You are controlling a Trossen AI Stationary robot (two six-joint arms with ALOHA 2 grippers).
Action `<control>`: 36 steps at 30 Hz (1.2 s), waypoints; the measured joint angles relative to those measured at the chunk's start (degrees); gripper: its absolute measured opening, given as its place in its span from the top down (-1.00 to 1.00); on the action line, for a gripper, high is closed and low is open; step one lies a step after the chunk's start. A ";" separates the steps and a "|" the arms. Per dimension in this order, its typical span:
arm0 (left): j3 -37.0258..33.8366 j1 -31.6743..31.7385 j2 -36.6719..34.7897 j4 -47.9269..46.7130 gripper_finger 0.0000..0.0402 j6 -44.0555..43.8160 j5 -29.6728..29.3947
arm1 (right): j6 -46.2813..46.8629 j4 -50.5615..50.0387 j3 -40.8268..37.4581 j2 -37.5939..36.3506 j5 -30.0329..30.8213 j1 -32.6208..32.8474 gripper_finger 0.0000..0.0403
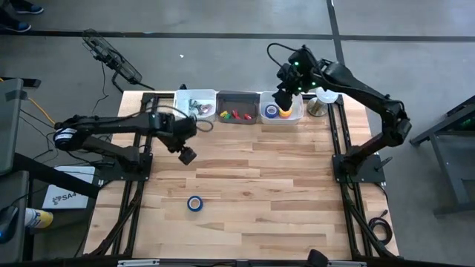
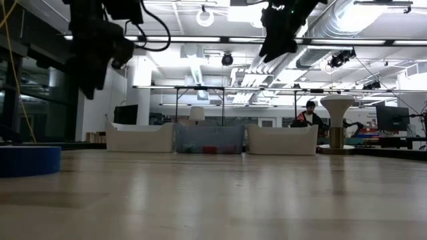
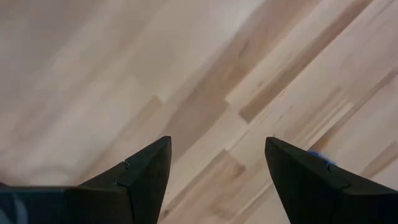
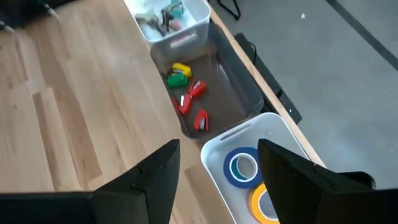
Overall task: Pick and place Stapler, Stapler remover, tape
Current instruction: Put the blue tape into the right white bin
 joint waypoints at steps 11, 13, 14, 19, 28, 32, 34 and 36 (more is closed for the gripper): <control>-6.34 -16.46 0.13 6.41 -0.27 -14.12 -1.45 | -0.35 0.03 0.00 -3.58 1.03 0.00 -0.02; -7.38 -19.34 0.15 7.81 -0.27 -17.23 -1.62 | -0.55 -0.05 0.00 -3.58 0.88 0.00 -0.02; -7.88 -20.77 0.15 8.73 -0.27 -18.70 -1.78 | -0.60 -0.04 0.00 -3.58 0.88 0.00 -0.02; -9.29 -27.44 1.55 11.69 -0.27 -24.65 -2.81 | -1.04 -0.05 0.00 -3.58 0.84 0.00 -0.03; -9.30 -35.41 8.74 19.63 -0.27 -30.19 -1.87 | -2.89 -0.08 0.00 -3.58 0.36 0.00 -0.02; -9.30 -36.70 12.24 22.11 -0.27 -33.28 -0.51 | -3.69 -0.15 -0.02 -3.56 -0.25 0.00 -0.02; -9.30 -36.96 14.16 24.68 -0.27 -34.43 0.05 | -3.98 -0.12 0.00 -3.56 -0.28 0.00 -0.02; -9.31 -36.98 15.47 25.73 -0.27 -34.66 0.29 | -4.35 -0.13 0.00 -3.56 -0.28 0.00 -0.02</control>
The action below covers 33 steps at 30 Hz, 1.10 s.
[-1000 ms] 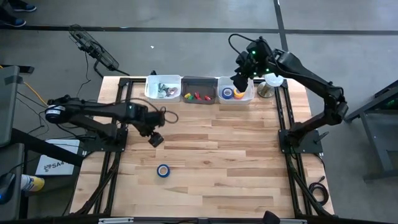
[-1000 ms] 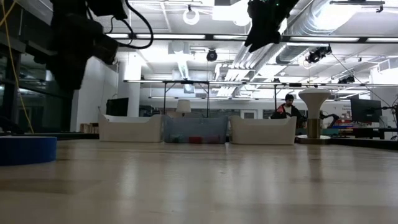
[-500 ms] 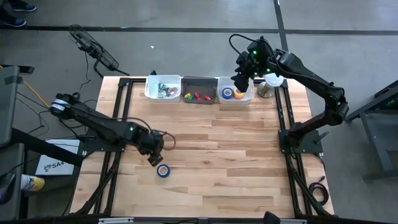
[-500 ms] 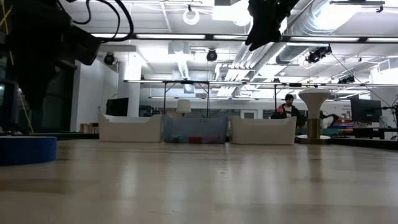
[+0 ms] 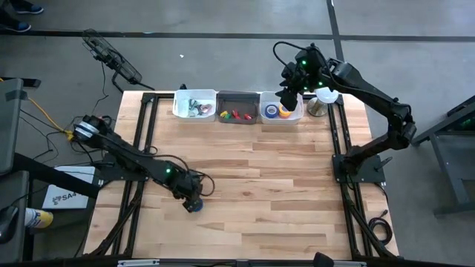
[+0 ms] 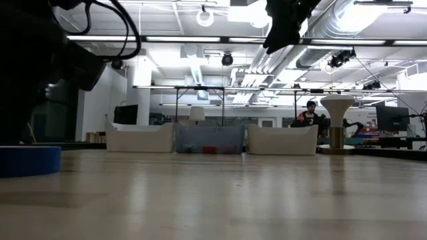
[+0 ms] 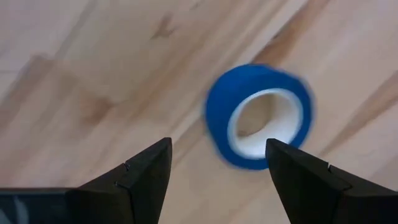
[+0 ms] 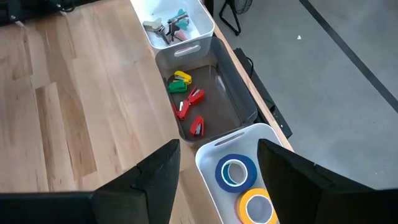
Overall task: Pick and place Stapler, Stapler remover, tape
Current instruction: Put the blue tape into the right white bin
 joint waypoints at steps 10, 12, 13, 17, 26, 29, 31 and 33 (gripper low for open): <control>0.52 0.19 6.66 1.11 -0.19 -3.04 1.60 | -2.98 -0.13 0.00 0.02 -0.22 0.00 -0.02; 0.48 0.20 7.12 1.05 -0.09 -3.16 1.76 | -3.75 -0.12 0.00 0.02 -0.21 0.00 -0.02; 0.47 0.20 7.48 1.06 -0.04 -3.50 1.70 | -4.07 -0.12 0.00 0.02 -0.20 0.00 -0.03; 0.73 0.22 7.59 0.08 0.23 -4.41 1.02 | -4.53 -0.03 0.00 0.02 -0.20 0.00 -0.03; 3.83 1.14 7.94 -0.60 0.83 -3.88 -4.12 | -6.04 -0.05 0.00 0.02 -0.27 -0.01 -0.03; 5.14 3.40 7.85 -1.18 0.83 -1.05 -7.04 | -7.12 -0.04 0.00 0.02 -1.61 -0.02 -0.03; 6.67 5.77 7.77 -1.04 0.82 2.04 -8.68 | -7.68 0.02 0.00 0.02 -3.22 -0.02 -0.03; 8.10 8.56 7.56 -1.89 0.82 5.67 -10.69 | -8.54 0.02 -0.01 0.02 -5.26 -0.02 -0.03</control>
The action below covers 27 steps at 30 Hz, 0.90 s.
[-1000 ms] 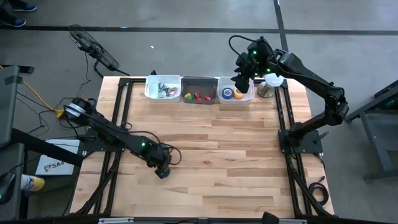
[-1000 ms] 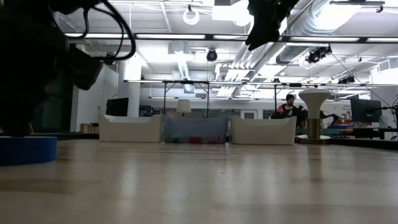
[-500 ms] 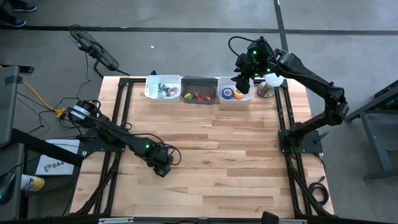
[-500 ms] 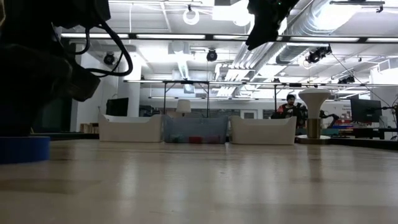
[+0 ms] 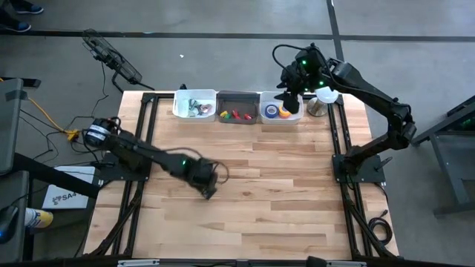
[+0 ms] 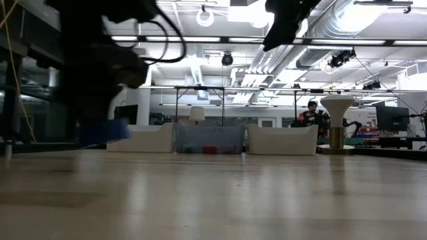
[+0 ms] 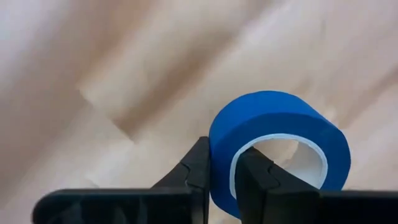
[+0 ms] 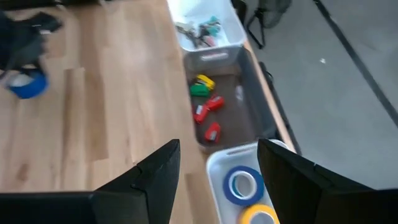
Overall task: Pick and place Stapler, Stapler remover, tape
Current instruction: Put the blue tape into the right white bin
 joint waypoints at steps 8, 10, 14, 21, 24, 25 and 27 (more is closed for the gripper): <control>10.96 11.96 -1.41 -2.19 0.82 18.20 -11.15 | -1.42 0.95 -0.75 0.02 -7.99 0.00 -0.03; 14.26 14.89 -2.15 -3.62 0.82 23.44 -13.37 | -1.54 2.41 -1.79 0.02 -10.06 0.00 -0.03; 22.23 19.81 -2.35 -2.86 0.82 33.49 -17.34 | -1.30 5.59 -4.11 0.04 -14.61 0.02 -0.03; 33.01 25.44 -2.46 2.19 0.82 49.89 -18.75 | -1.20 7.66 -5.16 0.04 -21.54 0.02 -0.03; 36.28 27.27 -2.46 4.65 0.82 54.62 -18.61 | -1.24 8.92 -5.19 0.04 -24.68 0.19 -0.03; 37.00 27.76 -2.46 5.48 0.82 55.97 -18.46 | -1.27 9.78 -5.17 0.04 -25.91 0.35 -0.03; 37.76 28.59 -2.46 7.27 0.82 58.38 -18.39 | -1.24 11.95 -5.17 0.04 -28.20 0.80 -0.03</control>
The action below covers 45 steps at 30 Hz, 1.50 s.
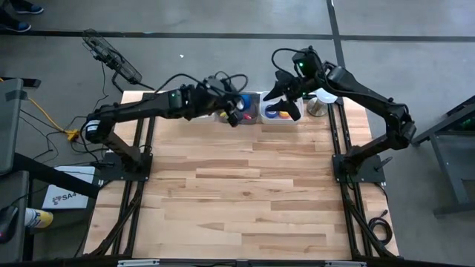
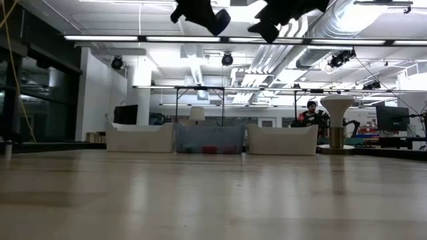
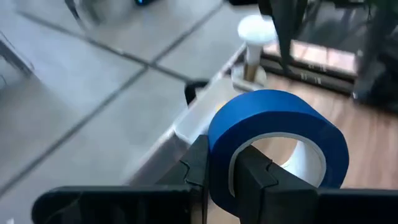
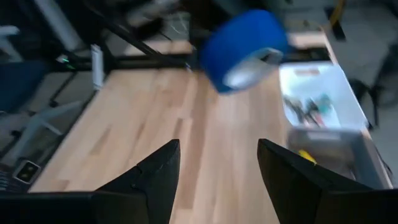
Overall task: Pick and place Stapler, Stapler remover, tape
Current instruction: Put the blue tape into the right white bin
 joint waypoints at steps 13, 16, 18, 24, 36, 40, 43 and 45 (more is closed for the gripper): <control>0.51 1.62 0.00 10.94 0.82 6.37 2.98 | 1.42 13.46 -0.02 0.00 5.24 4.54 -0.02; 0.51 1.60 0.00 10.95 0.82 6.60 3.03 | 1.45 14.78 -0.02 0.00 6.53 5.09 -0.03; 0.51 1.62 0.00 10.99 0.82 6.75 3.04 | 1.47 15.51 -0.02 0.00 5.89 5.67 -0.02; 0.51 1.54 0.00 11.30 0.82 6.79 3.20 | 1.51 16.92 -0.11 0.07 1.28 7.82 -0.02; 0.57 1.60 -0.11 15.33 0.82 8.16 7.47 | 5.27 22.81 -0.13 0.09 -0.67 8.86 0.01; 0.62 1.58 -0.11 15.65 0.82 8.30 7.75 | 6.06 23.27 -0.13 0.09 -0.71 8.88 0.14; 0.62 1.57 -0.11 15.59 0.82 8.30 7.95 | 6.06 23.23 -0.13 0.09 -0.54 8.88 0.31; 0.62 1.54 -0.09 15.55 0.82 8.30 8.15 | 6.40 23.21 -0.13 0.09 -0.51 8.88 0.45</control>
